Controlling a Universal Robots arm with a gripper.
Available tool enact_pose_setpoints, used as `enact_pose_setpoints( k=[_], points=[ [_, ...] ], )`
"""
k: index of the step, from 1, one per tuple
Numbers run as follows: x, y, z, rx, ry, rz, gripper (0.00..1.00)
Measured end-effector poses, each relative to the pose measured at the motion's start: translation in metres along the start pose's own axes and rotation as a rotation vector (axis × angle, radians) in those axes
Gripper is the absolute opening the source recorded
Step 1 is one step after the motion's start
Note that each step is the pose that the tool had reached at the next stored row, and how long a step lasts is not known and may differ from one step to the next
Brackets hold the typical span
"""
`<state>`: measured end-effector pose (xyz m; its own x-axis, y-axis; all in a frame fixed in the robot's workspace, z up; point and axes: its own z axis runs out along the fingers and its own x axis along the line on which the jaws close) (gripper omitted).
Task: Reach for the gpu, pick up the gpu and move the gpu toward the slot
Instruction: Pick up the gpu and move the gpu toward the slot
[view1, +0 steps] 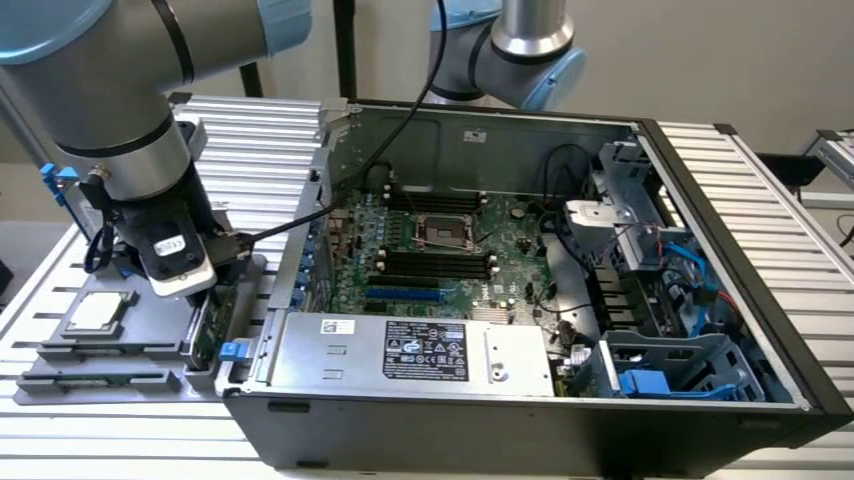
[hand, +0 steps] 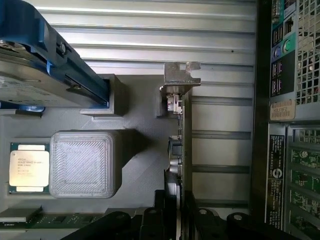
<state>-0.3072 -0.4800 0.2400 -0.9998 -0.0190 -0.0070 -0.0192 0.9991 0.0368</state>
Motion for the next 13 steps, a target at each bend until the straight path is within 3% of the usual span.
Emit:
enact_pose_setpoints(
  k=[1,6,13],
  points=[
    [0.0,0.0,0.0,0.0,0.0,0.0,0.26],
    [0.0,0.0001,-0.0009,-0.0005,0.0,0.0,0.26],
    [0.0,0.0011,-0.029,-0.0016,0.0006,0.0,0.26]
  ],
)
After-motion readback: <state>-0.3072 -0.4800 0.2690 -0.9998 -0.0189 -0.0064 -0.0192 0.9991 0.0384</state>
